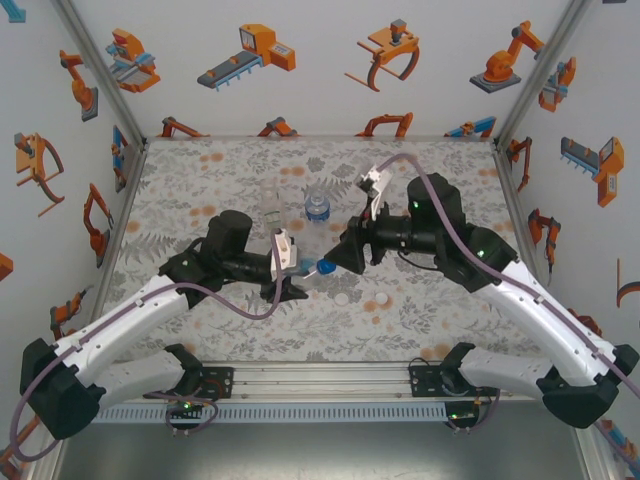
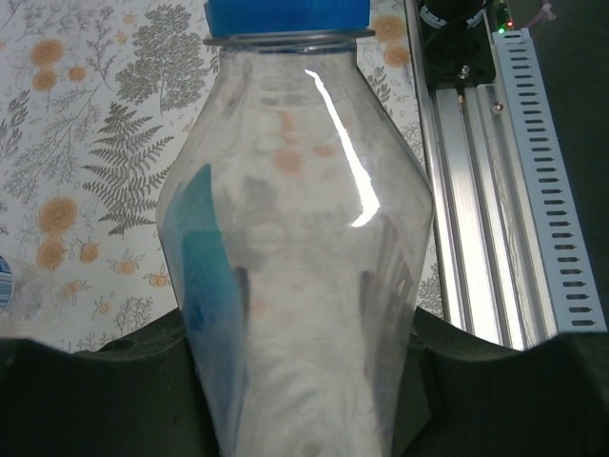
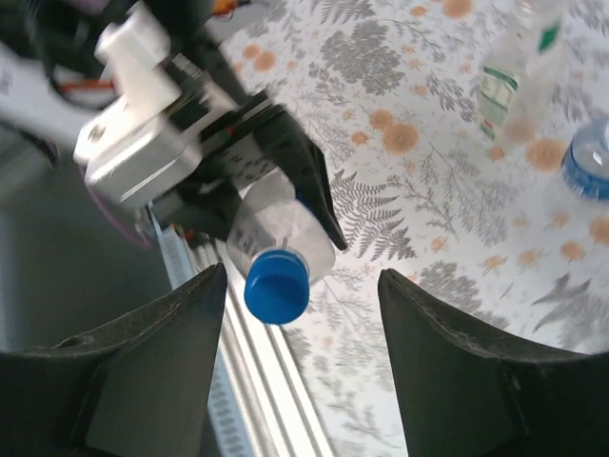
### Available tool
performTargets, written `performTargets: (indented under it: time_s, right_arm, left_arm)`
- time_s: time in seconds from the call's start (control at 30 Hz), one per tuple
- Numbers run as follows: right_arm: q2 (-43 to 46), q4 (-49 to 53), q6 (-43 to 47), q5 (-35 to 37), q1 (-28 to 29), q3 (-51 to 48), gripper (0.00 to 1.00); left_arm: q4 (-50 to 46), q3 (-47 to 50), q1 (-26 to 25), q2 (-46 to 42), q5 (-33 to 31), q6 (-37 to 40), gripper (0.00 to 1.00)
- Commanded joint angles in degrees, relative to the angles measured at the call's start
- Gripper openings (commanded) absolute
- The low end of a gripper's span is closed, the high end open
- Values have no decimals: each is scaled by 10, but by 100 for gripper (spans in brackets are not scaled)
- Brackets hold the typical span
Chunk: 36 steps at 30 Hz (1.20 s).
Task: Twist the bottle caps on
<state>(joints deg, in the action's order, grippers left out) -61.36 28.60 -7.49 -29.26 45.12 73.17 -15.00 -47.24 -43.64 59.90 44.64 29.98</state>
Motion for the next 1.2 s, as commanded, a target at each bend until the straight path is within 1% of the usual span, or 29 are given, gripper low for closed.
performTargets:
  time_s: [0.0, 0.03, 0.07, 0.2, 0.53, 0.8, 0.97, 1.1, 1.17]
  right_arm:
    - [13, 41, 263, -148, 1, 13, 61]
    - [15, 51, 309, -177, 0, 11, 61]
    - [14, 50, 327, -184, 1, 9, 61]
    - [2, 47, 353, -178, 0, 9, 58]
    - [-18, 29, 351, -190, 1, -1, 47]
    - [-27, 19, 342, -208, 2, -10, 46]
    - [-35, 26, 340, -200, 2, -11, 46]
    - [-39, 24, 336, -202, 2, -11, 39]
    - [-39, 20, 328, -202, 2, -12, 34]
  left_arm:
    - [-14, -19, -2, -12, 39, 11, 0]
    - [-16, -20, -2, -11, 43, 11, 0]
    - [-18, -21, -2, -11, 46, 11, 0]
    - [-23, -22, -2, -11, 56, 10, 0]
    - [-35, -26, -2, -5, 62, 17, 0]
    - [-35, -27, -2, -2, 61, 18, 0]
    - [-34, -26, -2, -5, 60, 18, 0]
    - [-34, -25, -2, -6, 60, 18, 0]
    - [-35, -24, -2, -5, 60, 18, 0]
